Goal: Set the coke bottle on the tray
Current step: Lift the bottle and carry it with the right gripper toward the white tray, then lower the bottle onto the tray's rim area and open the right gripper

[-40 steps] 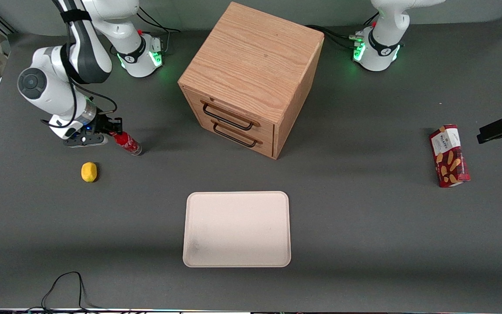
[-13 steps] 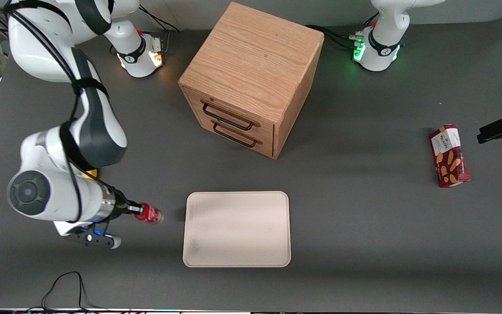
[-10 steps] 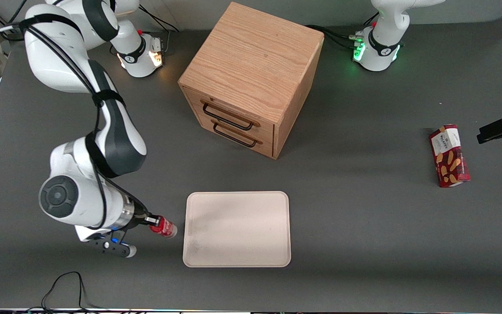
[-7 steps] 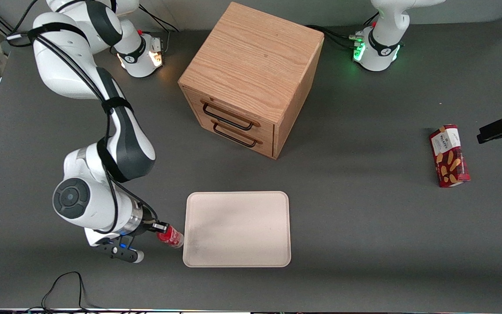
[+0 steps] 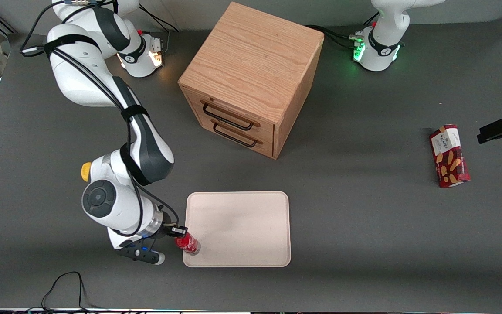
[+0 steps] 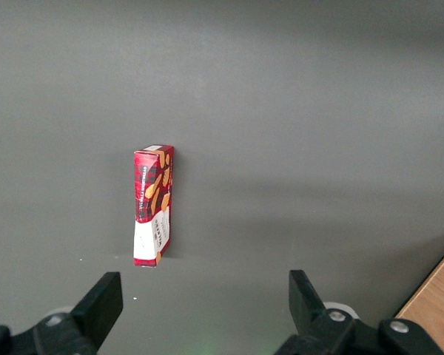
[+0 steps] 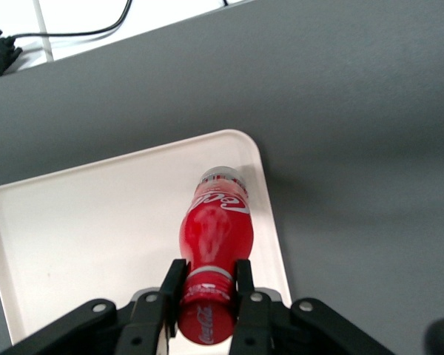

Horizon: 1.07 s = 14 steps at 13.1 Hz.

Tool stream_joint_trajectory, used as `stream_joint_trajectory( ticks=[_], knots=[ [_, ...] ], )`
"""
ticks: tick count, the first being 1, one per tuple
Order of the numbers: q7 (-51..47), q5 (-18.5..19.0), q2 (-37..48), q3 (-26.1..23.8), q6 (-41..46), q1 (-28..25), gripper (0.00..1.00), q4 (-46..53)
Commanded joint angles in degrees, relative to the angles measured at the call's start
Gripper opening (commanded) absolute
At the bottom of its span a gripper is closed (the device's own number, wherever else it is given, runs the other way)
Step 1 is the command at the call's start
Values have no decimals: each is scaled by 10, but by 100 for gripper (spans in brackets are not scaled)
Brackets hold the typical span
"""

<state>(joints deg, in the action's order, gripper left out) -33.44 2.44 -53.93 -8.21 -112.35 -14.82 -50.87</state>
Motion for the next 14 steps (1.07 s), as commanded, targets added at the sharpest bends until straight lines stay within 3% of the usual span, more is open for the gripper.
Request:
stream_joint_trajectory(
  ticks=[1, 7, 9, 14],
  knots=[
    [-14, 10, -24, 4, 0, -13, 0, 32],
    [-13, 22, -26, 3, 0, -14, 0, 32],
    [-13, 36, -27, 3, 0, -17, 97, 29],
    [-15, 43, -27, 3, 0, -18, 100, 29]
  ],
)
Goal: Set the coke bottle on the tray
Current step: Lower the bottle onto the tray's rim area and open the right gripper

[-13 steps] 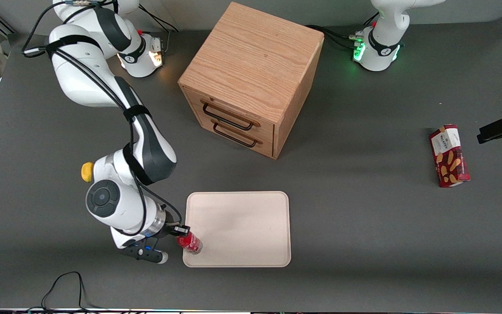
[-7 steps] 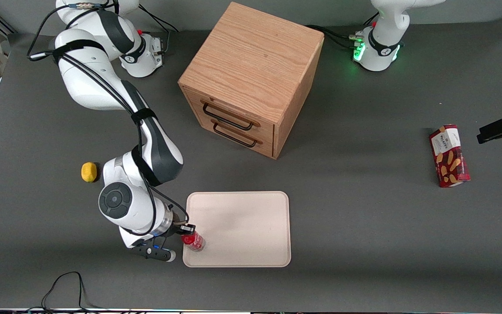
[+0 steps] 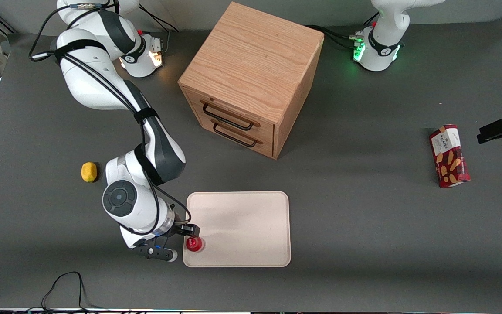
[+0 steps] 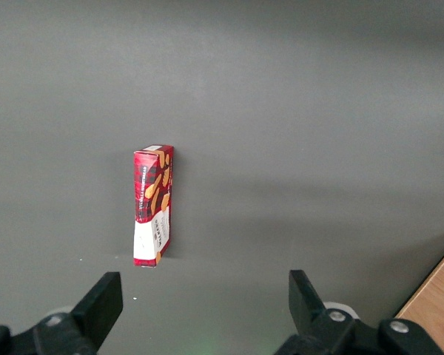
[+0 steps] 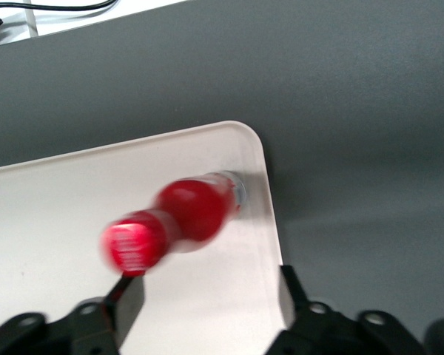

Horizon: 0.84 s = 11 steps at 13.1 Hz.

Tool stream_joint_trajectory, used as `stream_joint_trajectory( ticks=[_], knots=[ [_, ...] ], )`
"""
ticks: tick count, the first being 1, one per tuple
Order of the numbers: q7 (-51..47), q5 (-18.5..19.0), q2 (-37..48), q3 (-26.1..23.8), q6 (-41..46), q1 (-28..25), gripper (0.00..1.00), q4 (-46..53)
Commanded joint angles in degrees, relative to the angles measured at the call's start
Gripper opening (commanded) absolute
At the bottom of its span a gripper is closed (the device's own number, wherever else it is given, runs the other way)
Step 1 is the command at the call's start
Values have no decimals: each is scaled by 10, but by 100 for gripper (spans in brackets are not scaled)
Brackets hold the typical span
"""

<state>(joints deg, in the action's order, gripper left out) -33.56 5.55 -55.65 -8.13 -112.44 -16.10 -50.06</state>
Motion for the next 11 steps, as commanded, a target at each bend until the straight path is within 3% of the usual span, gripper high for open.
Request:
stream_joint_trajectory(
  ticks=[1, 7, 11],
  knots=[
    [-14, 12, -9, 2, 1, -5, 100, 21],
    [-14, 13, -2, 2, 10, -4, 100, 17],
    [1, 9, 31, 2, 67, 7, 100, 10]
  ],
)
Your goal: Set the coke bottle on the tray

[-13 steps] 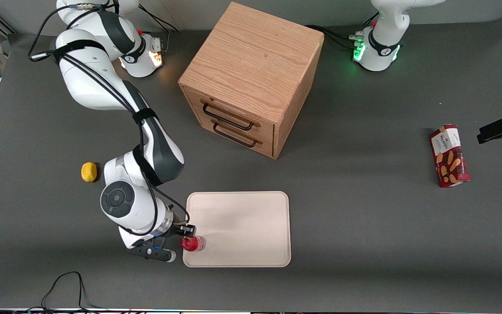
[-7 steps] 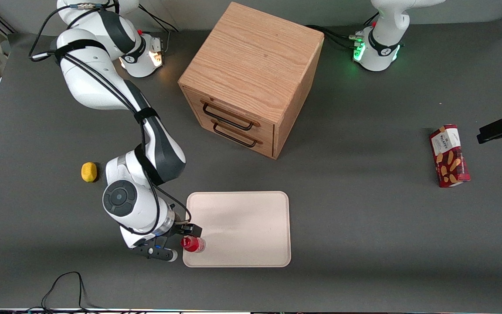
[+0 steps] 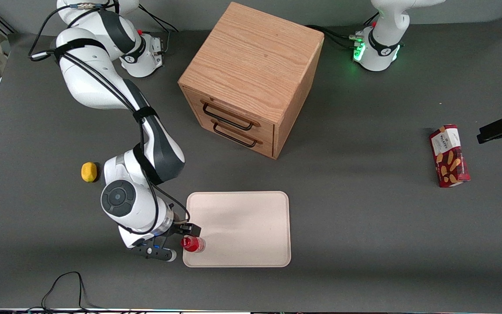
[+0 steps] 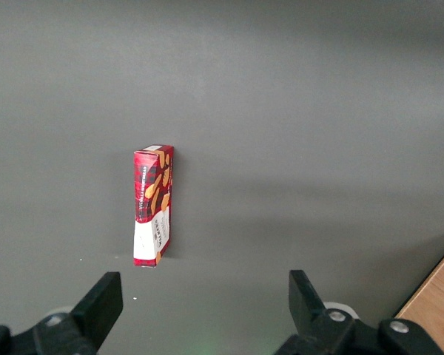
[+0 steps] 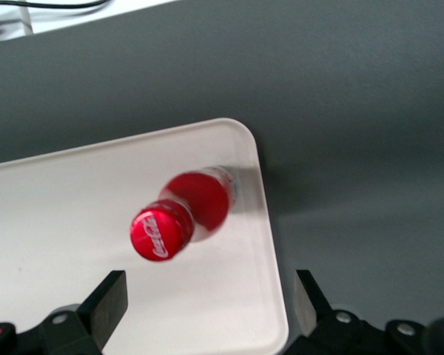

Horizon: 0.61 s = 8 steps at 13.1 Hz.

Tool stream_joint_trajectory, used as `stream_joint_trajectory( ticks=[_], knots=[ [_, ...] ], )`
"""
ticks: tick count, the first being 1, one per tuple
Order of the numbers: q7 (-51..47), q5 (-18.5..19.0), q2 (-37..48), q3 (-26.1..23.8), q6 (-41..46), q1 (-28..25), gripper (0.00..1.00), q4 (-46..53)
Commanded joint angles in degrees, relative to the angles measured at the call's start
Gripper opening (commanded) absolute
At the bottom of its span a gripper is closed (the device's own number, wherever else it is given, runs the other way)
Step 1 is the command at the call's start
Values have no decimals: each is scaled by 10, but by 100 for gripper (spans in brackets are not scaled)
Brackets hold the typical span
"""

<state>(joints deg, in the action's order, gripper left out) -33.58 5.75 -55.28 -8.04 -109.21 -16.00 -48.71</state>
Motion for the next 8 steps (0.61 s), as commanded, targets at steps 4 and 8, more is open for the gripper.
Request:
stream_joint_trajectory(
  ticks=[4, 8],
  knots=[
    [104, -12, 135, 1, 122, 41, 100, -122],
    [189, -39, 298, 18, 121, 77, 100, -323]
  ],
)
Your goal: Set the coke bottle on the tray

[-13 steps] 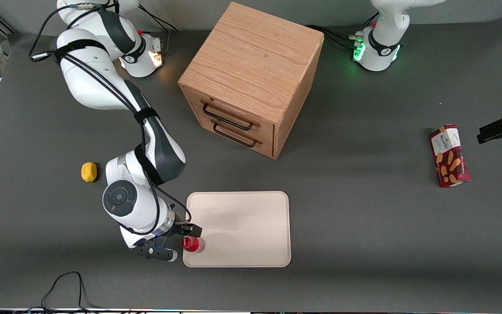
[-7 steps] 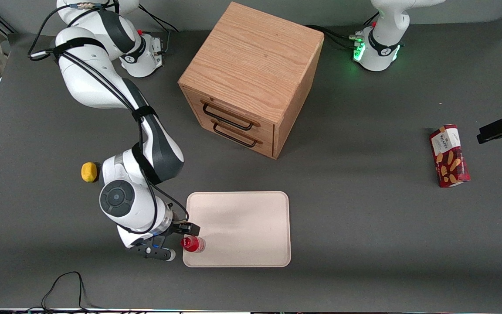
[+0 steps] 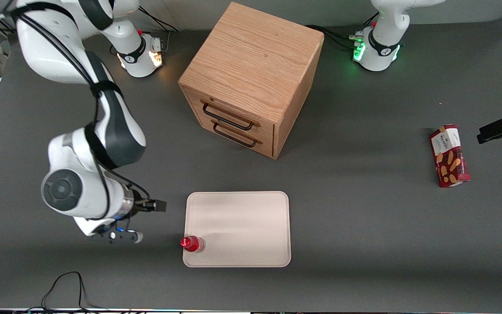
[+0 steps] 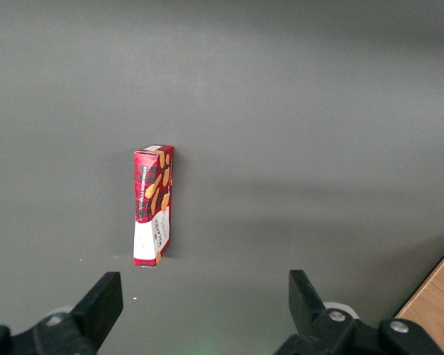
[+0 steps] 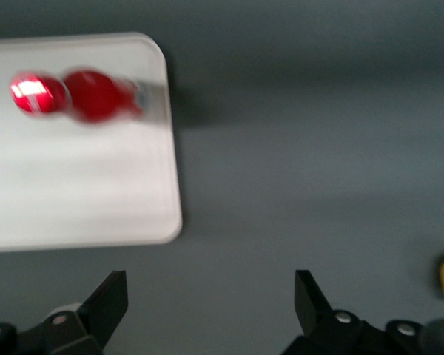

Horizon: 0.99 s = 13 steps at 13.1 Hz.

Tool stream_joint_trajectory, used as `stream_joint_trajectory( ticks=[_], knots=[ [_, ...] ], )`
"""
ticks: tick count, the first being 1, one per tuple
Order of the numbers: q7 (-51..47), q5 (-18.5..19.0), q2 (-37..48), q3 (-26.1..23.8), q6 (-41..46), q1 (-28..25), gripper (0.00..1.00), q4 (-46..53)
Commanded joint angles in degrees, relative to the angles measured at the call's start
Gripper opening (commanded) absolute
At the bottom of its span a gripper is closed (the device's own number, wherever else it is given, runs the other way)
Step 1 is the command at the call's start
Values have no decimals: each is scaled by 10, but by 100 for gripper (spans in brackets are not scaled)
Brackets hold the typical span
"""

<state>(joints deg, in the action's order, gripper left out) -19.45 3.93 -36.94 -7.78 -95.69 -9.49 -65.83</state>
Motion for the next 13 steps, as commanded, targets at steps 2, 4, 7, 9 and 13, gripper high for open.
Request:
stream_joint_trajectory(
  ticks=[2, 4, 7, 9, 13],
  knots=[
    [86, -65, 183, 70, -17, 2, 100, -227],
    [135, -74, 248, 121, -16, -25, 100, -294],
    [156, -72, 349, 164, -9, -52, 100, -374],
    [160, -61, 387, 167, 27, -55, 100, -385],
    [157, -53, 391, 174, 72, -56, 100, -355]
  ],
)
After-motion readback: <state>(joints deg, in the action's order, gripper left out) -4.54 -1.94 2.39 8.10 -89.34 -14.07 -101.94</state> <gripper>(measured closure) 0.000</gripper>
